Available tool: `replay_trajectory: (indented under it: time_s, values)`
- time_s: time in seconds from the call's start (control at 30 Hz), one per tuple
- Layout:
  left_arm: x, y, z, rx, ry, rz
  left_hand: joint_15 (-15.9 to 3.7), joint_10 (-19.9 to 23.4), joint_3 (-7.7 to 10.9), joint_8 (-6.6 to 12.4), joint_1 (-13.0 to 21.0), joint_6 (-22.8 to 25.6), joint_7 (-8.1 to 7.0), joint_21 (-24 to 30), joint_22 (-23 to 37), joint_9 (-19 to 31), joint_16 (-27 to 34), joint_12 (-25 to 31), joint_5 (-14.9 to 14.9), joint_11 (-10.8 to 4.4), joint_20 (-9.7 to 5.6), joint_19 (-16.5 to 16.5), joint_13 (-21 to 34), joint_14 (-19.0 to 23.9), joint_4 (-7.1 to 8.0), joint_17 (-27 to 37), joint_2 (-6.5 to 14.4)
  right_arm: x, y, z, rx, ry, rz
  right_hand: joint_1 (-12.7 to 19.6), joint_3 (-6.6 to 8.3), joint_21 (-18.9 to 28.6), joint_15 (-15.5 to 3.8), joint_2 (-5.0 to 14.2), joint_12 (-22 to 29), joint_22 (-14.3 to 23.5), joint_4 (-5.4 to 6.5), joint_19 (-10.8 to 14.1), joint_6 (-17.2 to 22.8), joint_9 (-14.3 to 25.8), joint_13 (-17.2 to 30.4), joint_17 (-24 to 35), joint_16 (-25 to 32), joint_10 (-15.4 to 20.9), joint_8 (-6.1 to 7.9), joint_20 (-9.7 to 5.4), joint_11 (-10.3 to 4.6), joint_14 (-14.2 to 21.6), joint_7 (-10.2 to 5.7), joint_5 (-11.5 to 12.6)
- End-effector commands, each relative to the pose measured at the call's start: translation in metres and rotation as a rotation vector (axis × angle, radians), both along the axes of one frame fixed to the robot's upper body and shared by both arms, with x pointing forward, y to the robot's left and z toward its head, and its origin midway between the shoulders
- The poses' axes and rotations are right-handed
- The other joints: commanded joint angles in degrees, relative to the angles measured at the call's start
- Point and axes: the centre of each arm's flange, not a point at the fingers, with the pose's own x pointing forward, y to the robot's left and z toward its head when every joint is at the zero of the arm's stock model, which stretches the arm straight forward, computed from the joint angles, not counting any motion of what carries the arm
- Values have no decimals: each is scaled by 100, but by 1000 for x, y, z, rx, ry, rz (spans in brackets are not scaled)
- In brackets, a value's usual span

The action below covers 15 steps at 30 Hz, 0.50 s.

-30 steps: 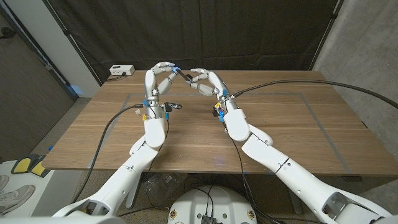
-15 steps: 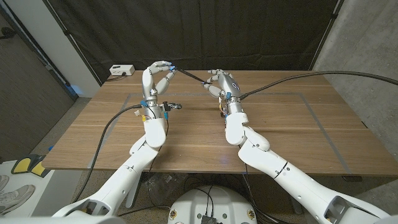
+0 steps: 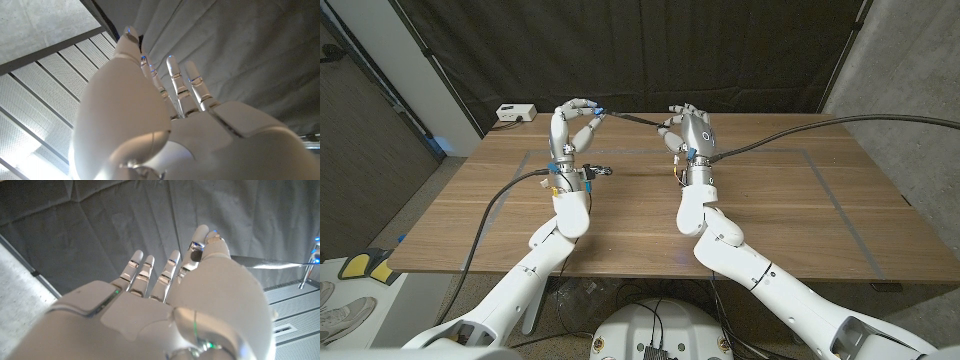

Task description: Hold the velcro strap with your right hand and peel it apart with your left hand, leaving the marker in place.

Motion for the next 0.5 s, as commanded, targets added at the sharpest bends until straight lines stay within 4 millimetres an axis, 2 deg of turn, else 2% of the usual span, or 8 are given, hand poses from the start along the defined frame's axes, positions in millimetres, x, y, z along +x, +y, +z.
replay_trajectory:
  time_s: [0.03, 0.17, 0.37, 0.43, 0.5]
  values:
    - [-7, -4, -6, -54, -19, 100, -1049, -93, -46, 22, -23, 92, -57, 50, -18, 15, -55, 30, 22, -7, -50, 4, 22, 20, -15, -20, -20, -4, -3, -1, 74, -93, -87, -18, -44, 60, -670, -29, 74, 16, -4, 101, 180, 9, 40, 9, 43, 121, -12, -79, -12, 125, -88, -9]
    - [-8, -2, -8, -111, 11, 112, -1050, -98, -45, 62, 11, 143, -52, 81, -69, 16, -173, 32, 25, -14, -79, -16, 21, 46, -9, -133, -22, -2, -4, -4, 144, -120, -92, 87, -14, 144, -619, 7, 126, 14, -52, 273, 148, 0, 49, -5, 79, 280, -50, 71, 2, 296, 45, 33]
    - [-10, 0, -10, -155, 42, 121, -1048, -105, -51, 136, 34, 150, 41, 91, -376, 10, -721, -18, 41, -21, -27, -101, -77, 223, 14, -658, -112, -1, -7, -5, 185, -132, -112, 135, 33, 187, -592, 65, 129, 13, -74, 330, 25, 4, 37, -7, 88, 329, -99, 124, 12, 395, 98, 21]
    - [-11, 1, -11, -156, 50, 112, -1047, -92, -50, 151, 39, 162, 69, 93, -415, 9, -777, -13, 46, -21, -32, -102, -77, 229, 12, -696, -126, -1, -7, -5, 196, -122, -109, 124, 46, 202, -591, 90, 116, 13, -67, 339, -59, 10, 31, -5, 82, 315, -125, 155, 20, 411, 58, -5]
    - [-11, 3, -11, -159, 61, 99, -1044, -86, -41, 170, 48, 171, 115, 96, -463, 8, -855, -20, 55, -21, -24, -111, -93, 231, 12, -750, -129, 0, -8, -6, 209, -121, -85, 96, 66, 232, -491, 131, 72, 13, -52, 369, -213, 47, 24, 2, 64, 233, -150, 225, 45, 411, -51, -60]
